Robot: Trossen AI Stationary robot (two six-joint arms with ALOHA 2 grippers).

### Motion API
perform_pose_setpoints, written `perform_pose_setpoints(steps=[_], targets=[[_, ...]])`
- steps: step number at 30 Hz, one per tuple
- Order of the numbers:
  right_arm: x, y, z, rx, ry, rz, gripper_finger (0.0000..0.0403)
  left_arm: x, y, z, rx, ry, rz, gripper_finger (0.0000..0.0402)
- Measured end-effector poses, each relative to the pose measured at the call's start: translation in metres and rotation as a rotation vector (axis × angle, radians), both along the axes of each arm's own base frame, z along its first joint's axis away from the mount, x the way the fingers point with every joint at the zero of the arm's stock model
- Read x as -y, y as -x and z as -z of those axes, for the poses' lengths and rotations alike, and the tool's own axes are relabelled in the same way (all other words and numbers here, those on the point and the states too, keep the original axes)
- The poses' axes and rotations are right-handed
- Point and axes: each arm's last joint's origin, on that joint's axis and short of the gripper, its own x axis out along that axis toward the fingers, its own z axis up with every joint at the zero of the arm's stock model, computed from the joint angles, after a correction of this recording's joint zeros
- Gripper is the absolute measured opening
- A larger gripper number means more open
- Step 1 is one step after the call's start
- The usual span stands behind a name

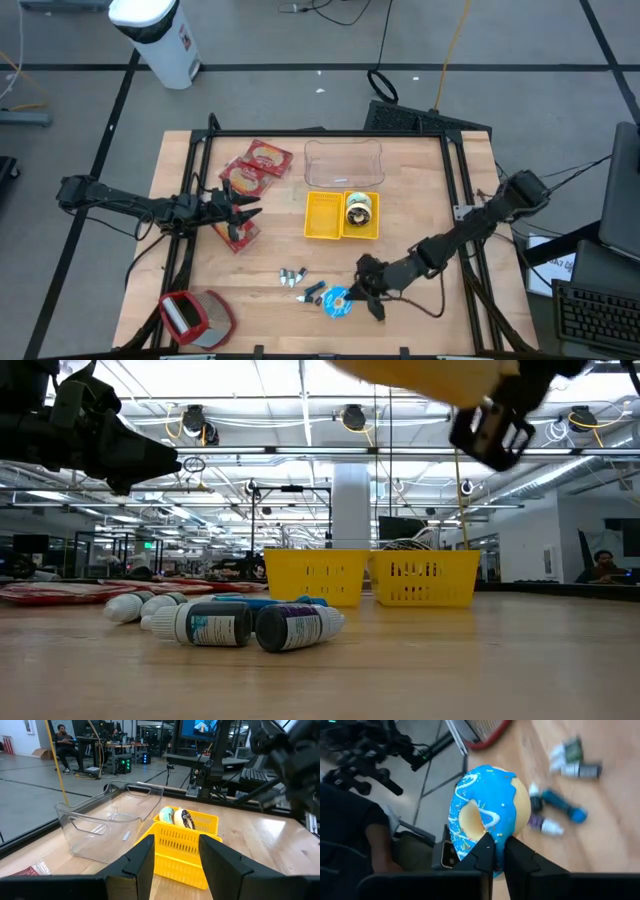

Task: Pick & Place Food Item
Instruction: Put the blue donut into the right yellow bin

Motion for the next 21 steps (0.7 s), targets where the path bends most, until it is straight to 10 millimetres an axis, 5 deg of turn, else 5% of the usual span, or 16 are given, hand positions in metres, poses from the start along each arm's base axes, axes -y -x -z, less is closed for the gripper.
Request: perform_pose_setpoints(steps=[12, 21], targets=[[0.064, 0.032, -0.058, 0.059, 0.345, 0.184, 0.0015, 0.0, 0.0, 0.0, 0.0, 0.0, 0.0, 0.0152], [0.099, 0.04, -0.054, -0.052, 0.617, 0.327, 0.0015, 0.0, 0.0, 0.0, 0.0, 0.0, 0.0, 0.0152]])
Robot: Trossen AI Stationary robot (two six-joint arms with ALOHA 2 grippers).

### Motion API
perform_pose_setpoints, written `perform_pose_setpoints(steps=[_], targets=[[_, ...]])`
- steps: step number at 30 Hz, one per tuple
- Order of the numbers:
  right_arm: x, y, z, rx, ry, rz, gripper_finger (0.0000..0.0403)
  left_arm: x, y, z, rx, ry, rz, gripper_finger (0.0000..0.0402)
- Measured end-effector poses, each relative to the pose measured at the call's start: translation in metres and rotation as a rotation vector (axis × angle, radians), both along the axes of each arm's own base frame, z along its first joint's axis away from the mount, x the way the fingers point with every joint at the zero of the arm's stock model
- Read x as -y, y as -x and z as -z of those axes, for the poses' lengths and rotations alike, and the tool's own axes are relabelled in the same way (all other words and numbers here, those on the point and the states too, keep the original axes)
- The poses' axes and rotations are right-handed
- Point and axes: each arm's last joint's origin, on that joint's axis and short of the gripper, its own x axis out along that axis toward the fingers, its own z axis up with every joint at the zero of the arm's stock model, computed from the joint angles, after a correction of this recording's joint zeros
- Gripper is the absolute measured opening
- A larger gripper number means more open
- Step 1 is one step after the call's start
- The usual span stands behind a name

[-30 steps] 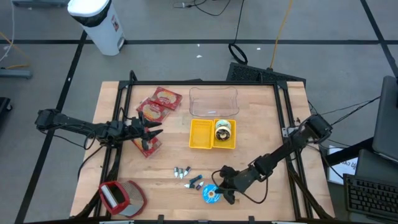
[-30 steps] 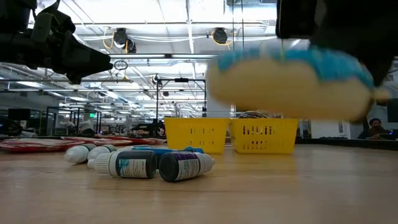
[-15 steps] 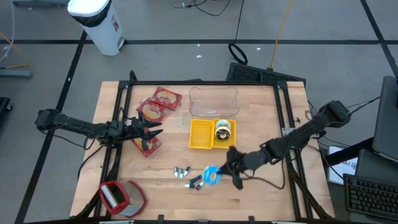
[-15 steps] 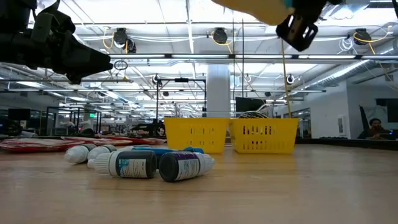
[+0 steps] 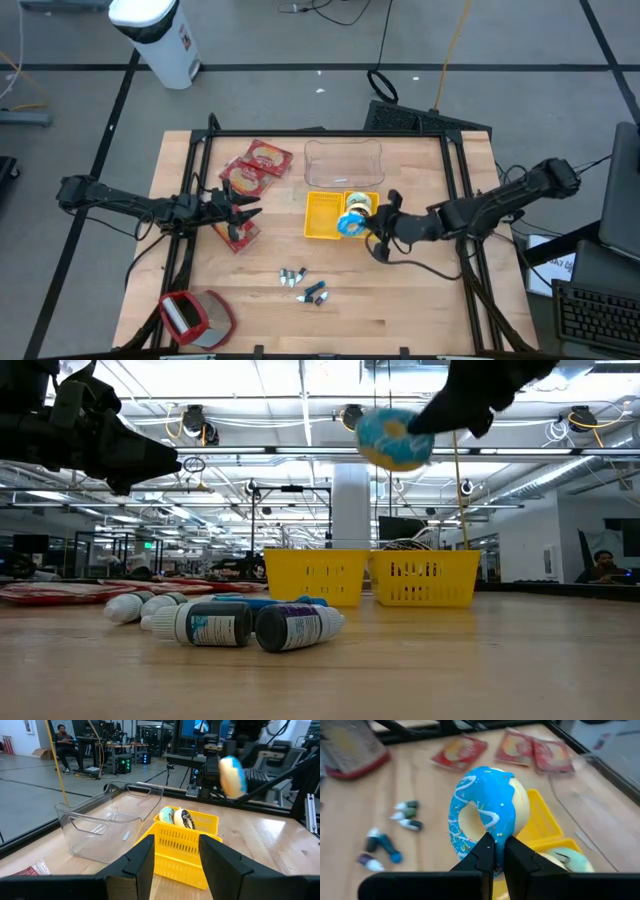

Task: Pick & Place Food Item
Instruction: Put the blue donut into the right yellow bin

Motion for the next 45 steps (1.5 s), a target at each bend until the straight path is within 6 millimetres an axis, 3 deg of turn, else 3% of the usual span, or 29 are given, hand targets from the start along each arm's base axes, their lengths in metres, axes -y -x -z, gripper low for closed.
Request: perform_pose_setpoints(steps=[6, 11, 15, 21, 36, 45], targets=[[0.015, 0.011, 0.043, -0.081, -0.006, 0.078, 0.0015, 0.0, 0.0, 0.0, 0.0, 0.0, 0.0, 0.0152], [0.018, 0.021, 0.076, 0.006, -0.034, 0.1, 0.0014, 0.0, 0.0, 0.0, 0.0, 0.0, 0.0, 0.0152], [0.022, 0.029, 0.09, 0.097, -0.016, 0.145, 0.0014, 0.0, 0.0, 0.0, 0.0, 0.0, 0.0, 0.0152], [0.024, 0.035, 0.1, 0.109, -0.012, 0.155, 0.0014, 0.0, 0.0, 0.0, 0.0, 0.0, 0.0, 0.0152], [0.01, 0.024, 0.123, 0.084, 0.002, 0.129, 0.0013, 0.0, 0.0, 0.0, 0.0, 0.0, 0.0, 0.0152], [0.01, 0.024, 0.125, 0.076, 0.002, 0.125, 0.0018, 0.0, 0.0, 0.0, 0.0, 0.0, 0.0, 0.0152]])
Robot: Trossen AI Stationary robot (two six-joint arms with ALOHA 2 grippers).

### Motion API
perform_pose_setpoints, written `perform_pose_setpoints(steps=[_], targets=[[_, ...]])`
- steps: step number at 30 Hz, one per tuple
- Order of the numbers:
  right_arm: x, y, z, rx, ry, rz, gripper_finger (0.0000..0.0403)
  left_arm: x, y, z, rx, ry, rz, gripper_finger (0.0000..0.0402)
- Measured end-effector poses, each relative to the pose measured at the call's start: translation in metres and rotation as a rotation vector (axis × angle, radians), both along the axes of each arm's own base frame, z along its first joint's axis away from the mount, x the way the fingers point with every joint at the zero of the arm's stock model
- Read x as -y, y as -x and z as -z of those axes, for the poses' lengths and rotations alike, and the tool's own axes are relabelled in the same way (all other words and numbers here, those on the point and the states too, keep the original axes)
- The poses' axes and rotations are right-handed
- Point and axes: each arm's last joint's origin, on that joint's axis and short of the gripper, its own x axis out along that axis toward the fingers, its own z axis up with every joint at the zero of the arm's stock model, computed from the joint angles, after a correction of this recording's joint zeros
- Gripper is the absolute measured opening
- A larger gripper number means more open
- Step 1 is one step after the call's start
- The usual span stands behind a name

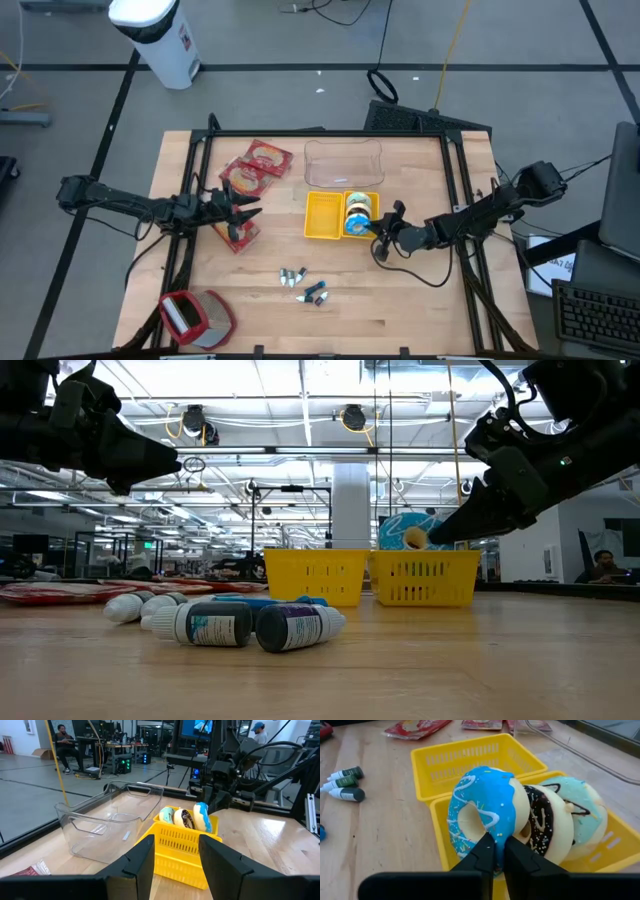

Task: Pick & Place Food Item
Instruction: Put the blue donut into the right yellow bin, then put the left green food coloring bottle into the left yellow bin

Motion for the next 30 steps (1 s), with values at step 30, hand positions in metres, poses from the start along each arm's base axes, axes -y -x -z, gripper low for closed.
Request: perform_pose_setpoints(steps=[30], targets=[[0.004, 0.014, -0.055, 0.187, 0.118, -0.13, 0.0131, 0.0, 0.0, 0.0, 0.0, 0.0, 0.0, 0.0152]])
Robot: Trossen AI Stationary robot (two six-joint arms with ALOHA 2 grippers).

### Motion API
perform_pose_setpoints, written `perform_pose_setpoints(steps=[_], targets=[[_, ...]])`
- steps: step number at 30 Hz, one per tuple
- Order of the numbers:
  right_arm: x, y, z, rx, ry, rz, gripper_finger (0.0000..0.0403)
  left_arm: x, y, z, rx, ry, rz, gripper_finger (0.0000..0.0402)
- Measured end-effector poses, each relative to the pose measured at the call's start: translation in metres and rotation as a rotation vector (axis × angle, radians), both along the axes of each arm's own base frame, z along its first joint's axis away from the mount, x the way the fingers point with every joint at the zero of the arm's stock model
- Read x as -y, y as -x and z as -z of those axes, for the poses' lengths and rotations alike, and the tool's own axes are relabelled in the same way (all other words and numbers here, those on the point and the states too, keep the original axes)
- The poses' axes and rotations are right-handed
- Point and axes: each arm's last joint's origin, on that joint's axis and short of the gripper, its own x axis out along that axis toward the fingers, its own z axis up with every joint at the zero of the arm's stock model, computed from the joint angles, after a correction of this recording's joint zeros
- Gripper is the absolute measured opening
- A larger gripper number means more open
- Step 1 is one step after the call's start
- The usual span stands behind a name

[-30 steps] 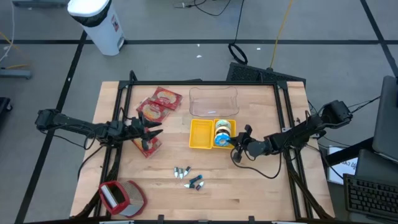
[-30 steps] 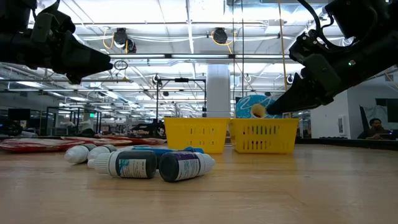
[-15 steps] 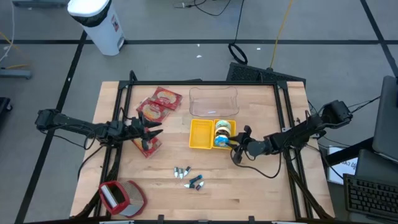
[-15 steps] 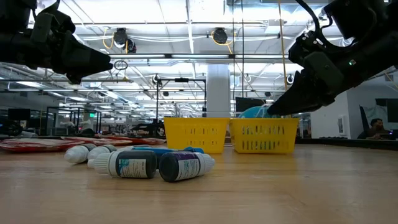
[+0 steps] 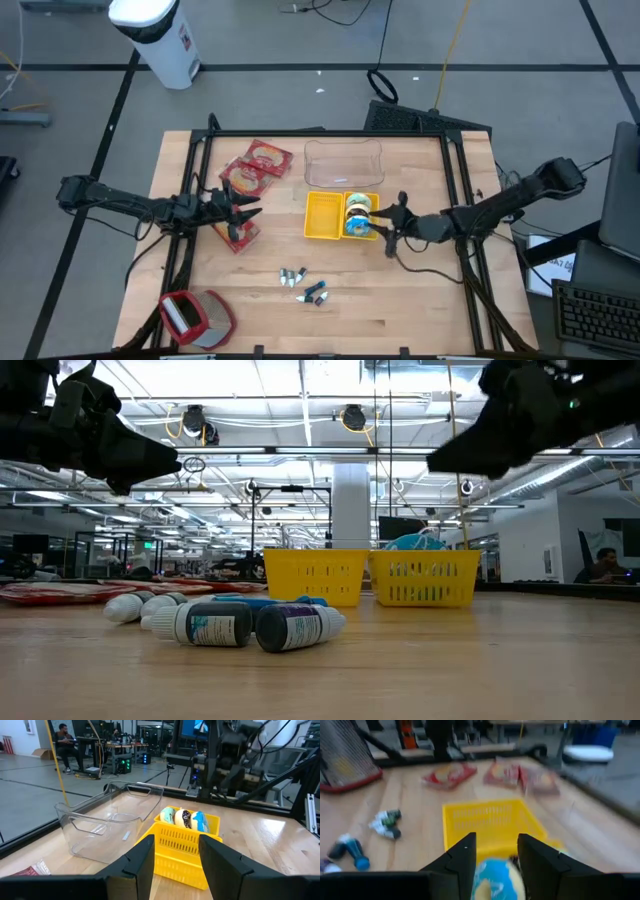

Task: Pick & Place Food Item
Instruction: Put the left green food coloring bottle into the left yellow bin

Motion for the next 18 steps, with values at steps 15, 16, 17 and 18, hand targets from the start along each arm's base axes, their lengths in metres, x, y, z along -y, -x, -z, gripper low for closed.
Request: perform_pose_setpoints(steps=[15, 16, 17, 18], targets=[[0.006, 0.037, -0.03, 0.045, -0.12, -0.129, 0.013, 0.0, 0.0, 0.0, 0.0, 0.0, 0.0, 0.0152], [0.006, 0.038, -0.031, 0.051, -0.119, -0.13, 0.013, 0.0, 0.0, 0.0, 0.0, 0.0, 0.0, 0.0152], [0.006, 0.038, -0.032, 0.056, -0.12, -0.13, 0.013, 0.0, 0.0, 0.0, 0.0, 0.0, 0.0, 0.0152], [0.006, 0.038, -0.032, 0.059, -0.121, -0.13, 0.013, 0.0, 0.0, 0.0, 0.0, 0.0, 0.0, 0.0152]])
